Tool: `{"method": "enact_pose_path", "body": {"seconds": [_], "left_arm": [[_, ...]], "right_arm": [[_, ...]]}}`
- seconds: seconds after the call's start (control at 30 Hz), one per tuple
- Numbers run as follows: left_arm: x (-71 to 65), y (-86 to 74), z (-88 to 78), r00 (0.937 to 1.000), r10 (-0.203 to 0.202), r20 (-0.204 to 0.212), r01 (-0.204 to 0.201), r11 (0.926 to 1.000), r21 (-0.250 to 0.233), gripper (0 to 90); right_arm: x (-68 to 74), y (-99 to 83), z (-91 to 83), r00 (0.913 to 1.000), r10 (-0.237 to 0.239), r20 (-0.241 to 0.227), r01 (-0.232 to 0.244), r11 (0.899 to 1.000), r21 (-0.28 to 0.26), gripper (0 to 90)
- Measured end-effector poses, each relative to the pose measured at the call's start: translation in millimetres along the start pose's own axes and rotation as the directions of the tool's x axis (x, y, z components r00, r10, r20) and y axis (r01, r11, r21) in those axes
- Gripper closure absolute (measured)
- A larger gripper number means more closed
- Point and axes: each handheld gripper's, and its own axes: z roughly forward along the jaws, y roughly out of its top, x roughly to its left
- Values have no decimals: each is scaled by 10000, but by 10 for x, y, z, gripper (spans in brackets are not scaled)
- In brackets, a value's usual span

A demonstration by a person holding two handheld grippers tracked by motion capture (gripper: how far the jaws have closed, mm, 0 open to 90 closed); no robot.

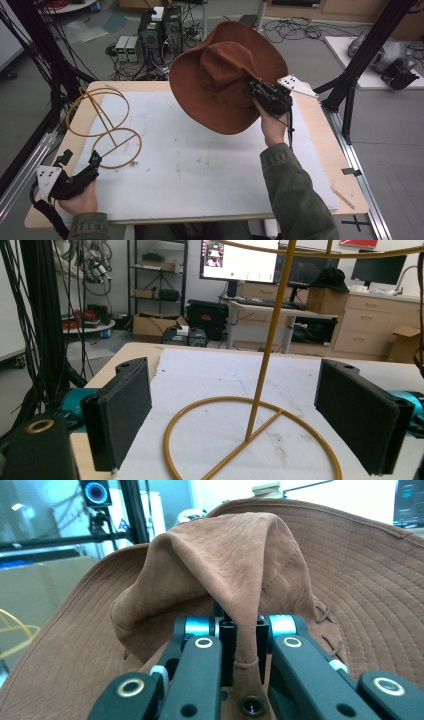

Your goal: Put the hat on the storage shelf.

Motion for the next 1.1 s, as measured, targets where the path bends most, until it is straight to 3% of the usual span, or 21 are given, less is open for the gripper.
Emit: {"method": "enact_pose_path", "body": {"seconds": [0.27, 0.3, 0.57, 0.77, 1.03, 1.1], "left_arm": [[-2, -1, -1, 10000, 33, 1, -33, 10000, 4, 153], [0, -2, 0, 10000, 7, -6, -7, 10000, -17, 153], [1, -2, -6, 10000, 70, -11, -70, 10000, -5, 153], [-2, 1, -12, 10000, 86, -4, -86, 10000, -9, 153], [1, 0, -10, 10000, 75, -42, -75, 10000, -29, 153], [2, 0, -12, 9999, 124, -43, -124, 9999, 9, 153]], "right_arm": [[308, 48, 193, 9957, 473, -794, -495, 9984, -262, 883], [398, 52, 251, 9920, 637, -1090, -675, 9972, -320, 883], [627, 57, 405, 9815, 906, -1689, -959, 9951, -237, 883], [823, 75, 533, 9667, 1266, -2225, -1348, 9906, -217, 883], [1022, 109, 618, 9536, 1542, -2586, -1630, 9866, -125, 883], [1123, 134, 657, 9444, 1642, -2848, -1740, 9847, -94, 883]]}}
